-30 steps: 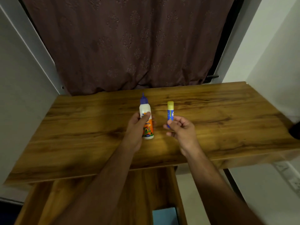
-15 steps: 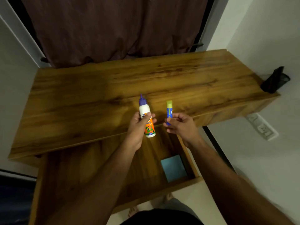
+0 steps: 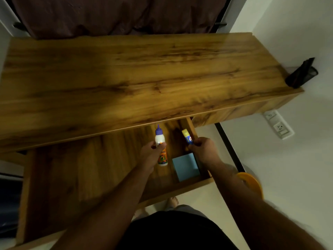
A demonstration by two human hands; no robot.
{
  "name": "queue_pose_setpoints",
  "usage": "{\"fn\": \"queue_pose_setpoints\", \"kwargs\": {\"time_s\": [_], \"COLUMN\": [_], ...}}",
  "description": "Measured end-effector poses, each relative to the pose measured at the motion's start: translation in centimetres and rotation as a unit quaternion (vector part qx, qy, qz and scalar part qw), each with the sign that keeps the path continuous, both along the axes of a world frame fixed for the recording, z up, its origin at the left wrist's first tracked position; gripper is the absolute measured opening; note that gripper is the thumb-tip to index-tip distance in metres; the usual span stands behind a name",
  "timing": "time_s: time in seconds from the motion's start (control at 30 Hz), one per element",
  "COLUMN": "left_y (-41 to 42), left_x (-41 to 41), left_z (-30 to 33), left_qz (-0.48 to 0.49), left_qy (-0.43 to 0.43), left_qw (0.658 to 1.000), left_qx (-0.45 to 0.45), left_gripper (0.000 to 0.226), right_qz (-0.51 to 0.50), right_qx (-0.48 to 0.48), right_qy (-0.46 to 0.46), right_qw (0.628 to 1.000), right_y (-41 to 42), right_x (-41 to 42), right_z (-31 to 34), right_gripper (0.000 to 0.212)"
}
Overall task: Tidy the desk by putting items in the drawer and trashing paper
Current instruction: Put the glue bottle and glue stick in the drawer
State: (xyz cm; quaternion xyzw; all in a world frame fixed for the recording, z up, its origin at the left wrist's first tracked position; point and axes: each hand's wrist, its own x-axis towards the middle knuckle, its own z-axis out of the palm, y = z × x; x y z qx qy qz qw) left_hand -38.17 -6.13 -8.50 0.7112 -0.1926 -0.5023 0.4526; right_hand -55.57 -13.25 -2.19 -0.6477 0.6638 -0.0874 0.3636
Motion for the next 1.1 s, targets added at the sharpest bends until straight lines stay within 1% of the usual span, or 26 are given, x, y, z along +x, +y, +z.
{"fn": "queue_pose_setpoints", "kwargs": {"time_s": [0.1,0.2,0.27,0.33,0.43,0.53,0.63,0.73,0.83,1.03,1.1], "left_y": [-0.8,-1.9,-2.8,-3.5,-4.5,-5.1,-5.7,-6.1,-6.1,-6.2,-6.3], "left_x": [-0.4,-0.6,-0.5,-0.5,-0.4,-0.8,-1.3,-1.9,-2.4,-2.7,-2.9], "left_z": [-1.9,-2.8,-3.4,-3.7,-3.8,-3.9,-4.3,-4.8,-5.1,-5.3,-5.3], "left_qz": [0.048,0.062,0.053,0.033,0.014,0.003,0.015,0.001,-0.004,-0.039,-0.036], "left_qy": [0.021,0.005,-0.025,-0.075,-0.13,-0.161,-0.17,-0.184,-0.192,-0.244,-0.252], "left_qw": [0.998,0.997,0.996,0.993,0.986,0.979,0.976,0.97,0.967,0.954,0.953], "left_qx": [0.041,0.054,0.067,0.087,0.106,0.121,0.136,0.159,0.168,0.169,0.166], "left_gripper": [0.042,0.041,0.044,0.043,0.043,0.043,0.047,0.053,0.054,0.055,0.056], "right_qz": [0.03,0.067,0.088,0.113,0.142,0.179,0.196,0.219,0.249,0.248,0.248], "right_qx": [-0.018,-0.032,-0.04,-0.041,-0.047,-0.049,-0.052,-0.052,-0.041,-0.019,-0.015], "right_qy": [0.053,0.11,0.144,0.178,0.211,0.227,0.242,0.251,0.255,0.269,0.274], "right_qw": [0.998,0.991,0.985,0.977,0.966,0.956,0.949,0.942,0.933,0.93,0.929], "right_y": [0.0,-0.4,-1.0,-1.4,-2.0,-2.9,-3.3,-3.3,-3.2,-3.4,-3.6], "right_x": [-0.4,-0.4,-0.1,0.4,1.5,2.6,3.9,4.5,4.8,4.9,5.0], "right_z": [-0.2,-0.5,-0.9,-1.4,-1.7,-1.9,-2.2,-2.7,-3.5,-5.1,-5.3], "right_gripper": [0.022,0.023,0.021,0.021,0.023,0.02,0.016,0.017,0.018,0.02,0.02]}}
